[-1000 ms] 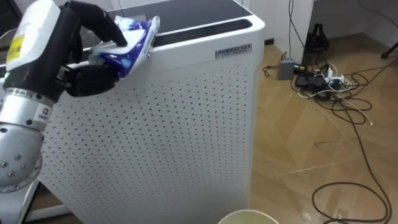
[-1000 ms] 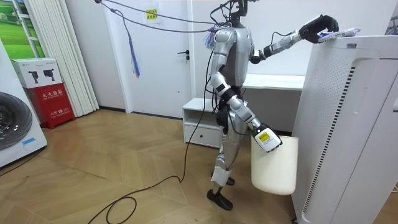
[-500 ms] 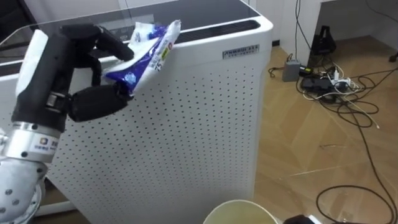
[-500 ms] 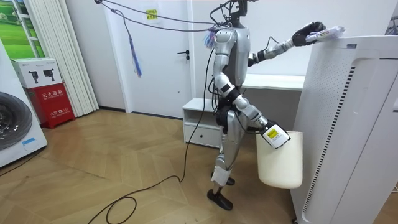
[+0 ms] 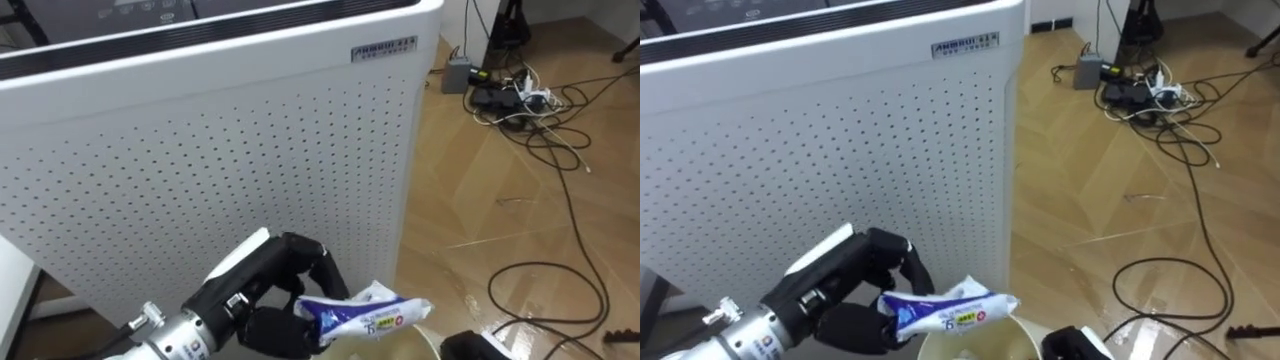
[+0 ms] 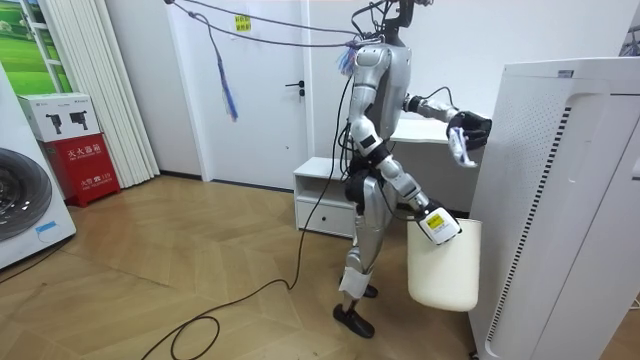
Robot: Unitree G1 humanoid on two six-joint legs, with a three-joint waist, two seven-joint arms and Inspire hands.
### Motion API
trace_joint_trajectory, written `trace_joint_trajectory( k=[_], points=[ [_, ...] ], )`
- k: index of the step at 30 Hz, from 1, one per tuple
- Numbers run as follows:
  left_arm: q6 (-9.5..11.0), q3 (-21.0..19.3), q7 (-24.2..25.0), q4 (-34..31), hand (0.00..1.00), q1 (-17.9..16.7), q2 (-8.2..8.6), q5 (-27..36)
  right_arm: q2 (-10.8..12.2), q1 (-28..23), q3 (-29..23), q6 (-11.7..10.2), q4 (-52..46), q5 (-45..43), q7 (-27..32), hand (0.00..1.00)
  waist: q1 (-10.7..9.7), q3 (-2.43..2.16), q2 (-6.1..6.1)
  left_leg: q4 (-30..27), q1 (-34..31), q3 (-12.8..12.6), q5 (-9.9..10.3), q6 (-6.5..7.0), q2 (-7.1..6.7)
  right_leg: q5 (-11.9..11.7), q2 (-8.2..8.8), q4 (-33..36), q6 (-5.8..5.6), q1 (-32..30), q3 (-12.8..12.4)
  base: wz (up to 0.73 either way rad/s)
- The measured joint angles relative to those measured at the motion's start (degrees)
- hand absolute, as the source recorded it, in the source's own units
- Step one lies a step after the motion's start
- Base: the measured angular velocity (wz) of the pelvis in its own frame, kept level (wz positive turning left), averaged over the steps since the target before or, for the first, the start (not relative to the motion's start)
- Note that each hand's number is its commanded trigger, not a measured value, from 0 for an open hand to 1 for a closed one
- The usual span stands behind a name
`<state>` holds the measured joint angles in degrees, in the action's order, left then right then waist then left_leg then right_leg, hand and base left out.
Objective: Pick garbage
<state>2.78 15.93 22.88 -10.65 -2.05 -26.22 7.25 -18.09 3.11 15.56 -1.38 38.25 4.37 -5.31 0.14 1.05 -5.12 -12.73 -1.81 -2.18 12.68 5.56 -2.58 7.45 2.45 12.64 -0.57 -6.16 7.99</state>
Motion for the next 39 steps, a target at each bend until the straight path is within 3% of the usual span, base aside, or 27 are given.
trace_joint_trajectory(
  k=[8, 17, 22, 32, 39],
  points=[
    [-0.5, 3.0, 5.0, 6.6, 1.00, -1.2, 1.26, -1.2, -0.1, 0.8, 0.9, 0.0, 0.1, 2.1, -1.2, 1.00, 0.0, -0.02, -0.02, 0.1, -0.7, -1.1, 0.0, 0.00, 0.08, 0.0, -0.06, 0.0, 0.00, -1.0, 0.0, -0.04],
    [-0.6, 2.7, 5.4, 9.1, 1.00, -2.0, 0.83, -1.8, -0.4, 1.9, 1.2, -0.1, 0.9, 2.3, -2.4, 1.00, 0.2, -0.17, -0.33, 0.1, -1.6, -1.0, 0.0, -0.01, 0.14, 0.0, -0.07, 0.6, 0.00, -2.1, 0.0, 0.00],
    [-0.6, 2.2, 5.4, 9.2, 1.00, -2.0, 0.80, -1.7, -0.4, 2.0, 1.3, -0.3, 1.1, 2.3, -2.4, 1.00, 0.4, -0.15, -0.29, 0.2, -1.9, -2.2, 0.0, -0.01, 0.25, -0.1, -0.06, 1.2, 0.08, -3.0, -0.5, -0.06],
    [-0.6, 2.3, 5.2, 10.1, 1.00, -1.9, 2.64, -1.7, 0.1, 2.7, 1.3, -0.6, 1.6, 2.2, -2.1, 1.00, 0.1, 0.22, 0.30, -1.0, -4.7, -2.3, -0.1, -0.05, 0.27, -0.2, 0.24, 3.2, 0.30, -6.1, 0.0, -0.01],
    [-0.6, 2.2, 5.2, 11.1, 1.00, -1.4, 2.75, -1.8, 0.2, 2.7, 1.2, -0.6, 0.6, 1.8, -2.1, 1.00, 0.1, 0.23, 0.31, -1.7, -6.4, -2.4, -0.1, -0.04, 0.17, -0.2, 0.45, 4.1, 0.35, -8.0, 0.1, 0.00]
  ],
)
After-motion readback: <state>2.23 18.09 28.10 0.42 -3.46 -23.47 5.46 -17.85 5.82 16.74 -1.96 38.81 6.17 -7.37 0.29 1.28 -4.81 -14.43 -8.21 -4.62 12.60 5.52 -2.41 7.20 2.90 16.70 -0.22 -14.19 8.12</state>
